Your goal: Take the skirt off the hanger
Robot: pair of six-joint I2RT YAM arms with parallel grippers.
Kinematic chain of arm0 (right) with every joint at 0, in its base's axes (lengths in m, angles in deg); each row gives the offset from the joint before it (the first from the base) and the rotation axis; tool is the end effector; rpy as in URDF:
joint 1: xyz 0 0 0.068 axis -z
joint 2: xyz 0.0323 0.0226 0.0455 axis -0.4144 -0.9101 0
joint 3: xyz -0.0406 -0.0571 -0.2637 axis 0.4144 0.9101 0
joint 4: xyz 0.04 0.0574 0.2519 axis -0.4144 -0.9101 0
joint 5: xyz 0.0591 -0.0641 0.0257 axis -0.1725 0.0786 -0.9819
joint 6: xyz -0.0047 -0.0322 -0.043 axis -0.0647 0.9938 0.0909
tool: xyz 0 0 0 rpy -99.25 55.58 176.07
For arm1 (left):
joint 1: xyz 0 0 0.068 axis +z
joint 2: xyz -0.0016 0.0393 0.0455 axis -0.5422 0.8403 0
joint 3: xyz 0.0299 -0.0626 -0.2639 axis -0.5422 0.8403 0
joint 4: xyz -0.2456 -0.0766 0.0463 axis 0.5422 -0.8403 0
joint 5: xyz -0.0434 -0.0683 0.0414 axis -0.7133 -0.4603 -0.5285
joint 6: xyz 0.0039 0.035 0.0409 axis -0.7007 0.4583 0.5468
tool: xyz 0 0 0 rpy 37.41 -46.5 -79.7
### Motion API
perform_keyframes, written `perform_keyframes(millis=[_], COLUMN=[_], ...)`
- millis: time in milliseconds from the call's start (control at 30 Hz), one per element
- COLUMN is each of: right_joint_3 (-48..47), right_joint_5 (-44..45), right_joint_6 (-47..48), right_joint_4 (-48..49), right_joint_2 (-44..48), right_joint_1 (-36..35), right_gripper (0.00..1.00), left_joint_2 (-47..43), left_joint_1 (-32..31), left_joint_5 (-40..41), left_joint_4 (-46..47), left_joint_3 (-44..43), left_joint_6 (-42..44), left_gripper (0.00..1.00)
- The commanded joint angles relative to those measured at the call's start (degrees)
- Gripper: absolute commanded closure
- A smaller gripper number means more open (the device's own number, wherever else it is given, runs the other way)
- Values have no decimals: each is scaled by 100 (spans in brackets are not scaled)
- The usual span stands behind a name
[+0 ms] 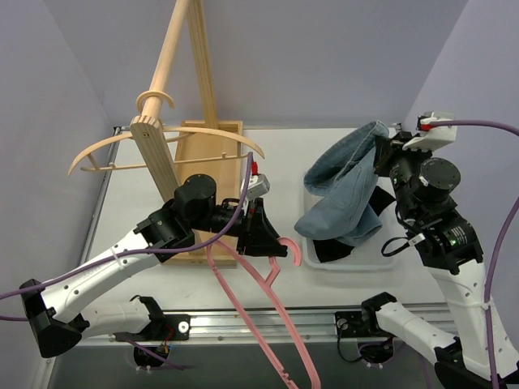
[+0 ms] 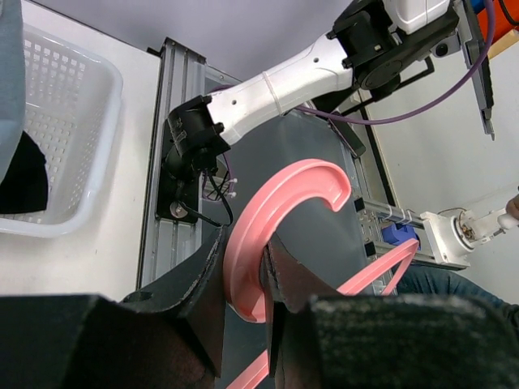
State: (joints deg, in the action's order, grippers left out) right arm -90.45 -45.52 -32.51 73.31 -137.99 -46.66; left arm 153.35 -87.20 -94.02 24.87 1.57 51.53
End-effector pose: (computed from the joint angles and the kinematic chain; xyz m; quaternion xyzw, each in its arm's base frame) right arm 0.1448 0.0487 0.5068 0.0341 0.6129 0.1236 0.7797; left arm 0.1268 -0.2195 0.4024 0.3922 0.6302 -0.6163 0.2631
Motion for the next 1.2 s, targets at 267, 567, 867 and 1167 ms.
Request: perform_keyframes(millis=[267,567,867,1167], right_joint_3=[811,2797,2889,1130], right_joint_5=[898,-1495,-863,-1440], right_joint_6=[-345,-3066,-3002,-1946], right_joint_4=[-544,-721,-1651,-2716], right_joint_2=[271,112,544,788], right_joint_1=[-6,-15,-6,-15], right_gripper=[100,100,48,0], left_joint_2=[-136,66,172,269], left_joint_1=[23,14,-12,-12], left_joint_5=[26,105,140,298], left_joint_4=[212,255,238,-96], left_joint_3=[78,8,-62,-299], left_joint_6=[-129,-207,-234,12], left_gripper=[98,98,98,98])
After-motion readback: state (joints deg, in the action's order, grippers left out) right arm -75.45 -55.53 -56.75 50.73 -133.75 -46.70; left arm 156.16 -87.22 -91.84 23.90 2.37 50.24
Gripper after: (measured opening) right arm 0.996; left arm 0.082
